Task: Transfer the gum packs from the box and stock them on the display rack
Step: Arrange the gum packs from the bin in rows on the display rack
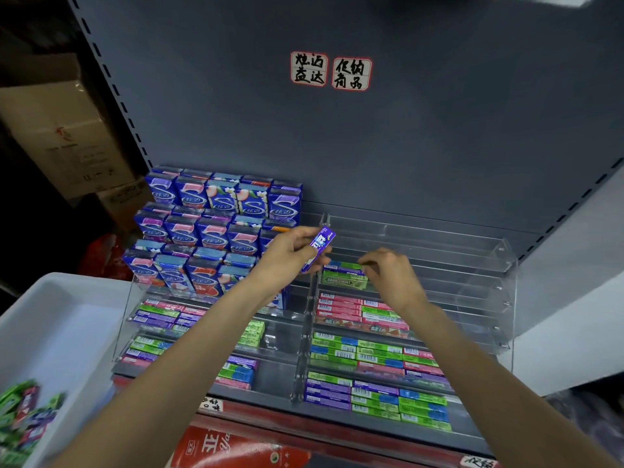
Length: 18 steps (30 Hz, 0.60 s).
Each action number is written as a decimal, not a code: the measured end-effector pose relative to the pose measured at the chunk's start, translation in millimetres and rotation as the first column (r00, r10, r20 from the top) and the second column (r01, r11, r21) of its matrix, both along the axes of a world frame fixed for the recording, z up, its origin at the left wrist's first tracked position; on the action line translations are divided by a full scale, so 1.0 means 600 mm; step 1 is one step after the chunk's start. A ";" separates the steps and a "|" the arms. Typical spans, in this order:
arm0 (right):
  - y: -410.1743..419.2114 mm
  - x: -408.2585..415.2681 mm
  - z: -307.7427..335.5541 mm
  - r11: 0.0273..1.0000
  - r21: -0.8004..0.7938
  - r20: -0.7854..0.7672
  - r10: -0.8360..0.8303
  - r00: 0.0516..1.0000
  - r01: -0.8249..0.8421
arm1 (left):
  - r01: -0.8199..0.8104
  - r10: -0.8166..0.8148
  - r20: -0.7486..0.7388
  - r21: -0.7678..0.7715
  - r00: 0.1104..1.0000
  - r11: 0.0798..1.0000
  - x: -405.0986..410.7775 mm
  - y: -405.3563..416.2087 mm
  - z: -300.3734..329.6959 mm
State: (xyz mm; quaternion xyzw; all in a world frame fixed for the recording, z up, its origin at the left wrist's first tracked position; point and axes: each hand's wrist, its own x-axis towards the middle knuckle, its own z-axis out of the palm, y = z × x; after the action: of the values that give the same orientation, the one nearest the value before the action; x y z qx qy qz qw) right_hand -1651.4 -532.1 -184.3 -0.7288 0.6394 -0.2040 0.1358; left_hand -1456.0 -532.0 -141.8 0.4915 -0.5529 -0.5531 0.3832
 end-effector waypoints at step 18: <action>0.038 0.003 0.052 0.976 0.184 0.787 -0.076 0.613 -0.115 | -0.001 -0.010 -0.112 -0.096 0.994 0.995 -0.058 -0.002 0.001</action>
State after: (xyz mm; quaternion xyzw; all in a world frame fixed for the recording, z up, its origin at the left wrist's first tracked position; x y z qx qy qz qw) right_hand -1649.4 -509.2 -153.2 -0.5522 0.5244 -0.4316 0.4836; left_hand -1490.9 -533.2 -141.1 0.4393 -0.5575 -0.5537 0.4355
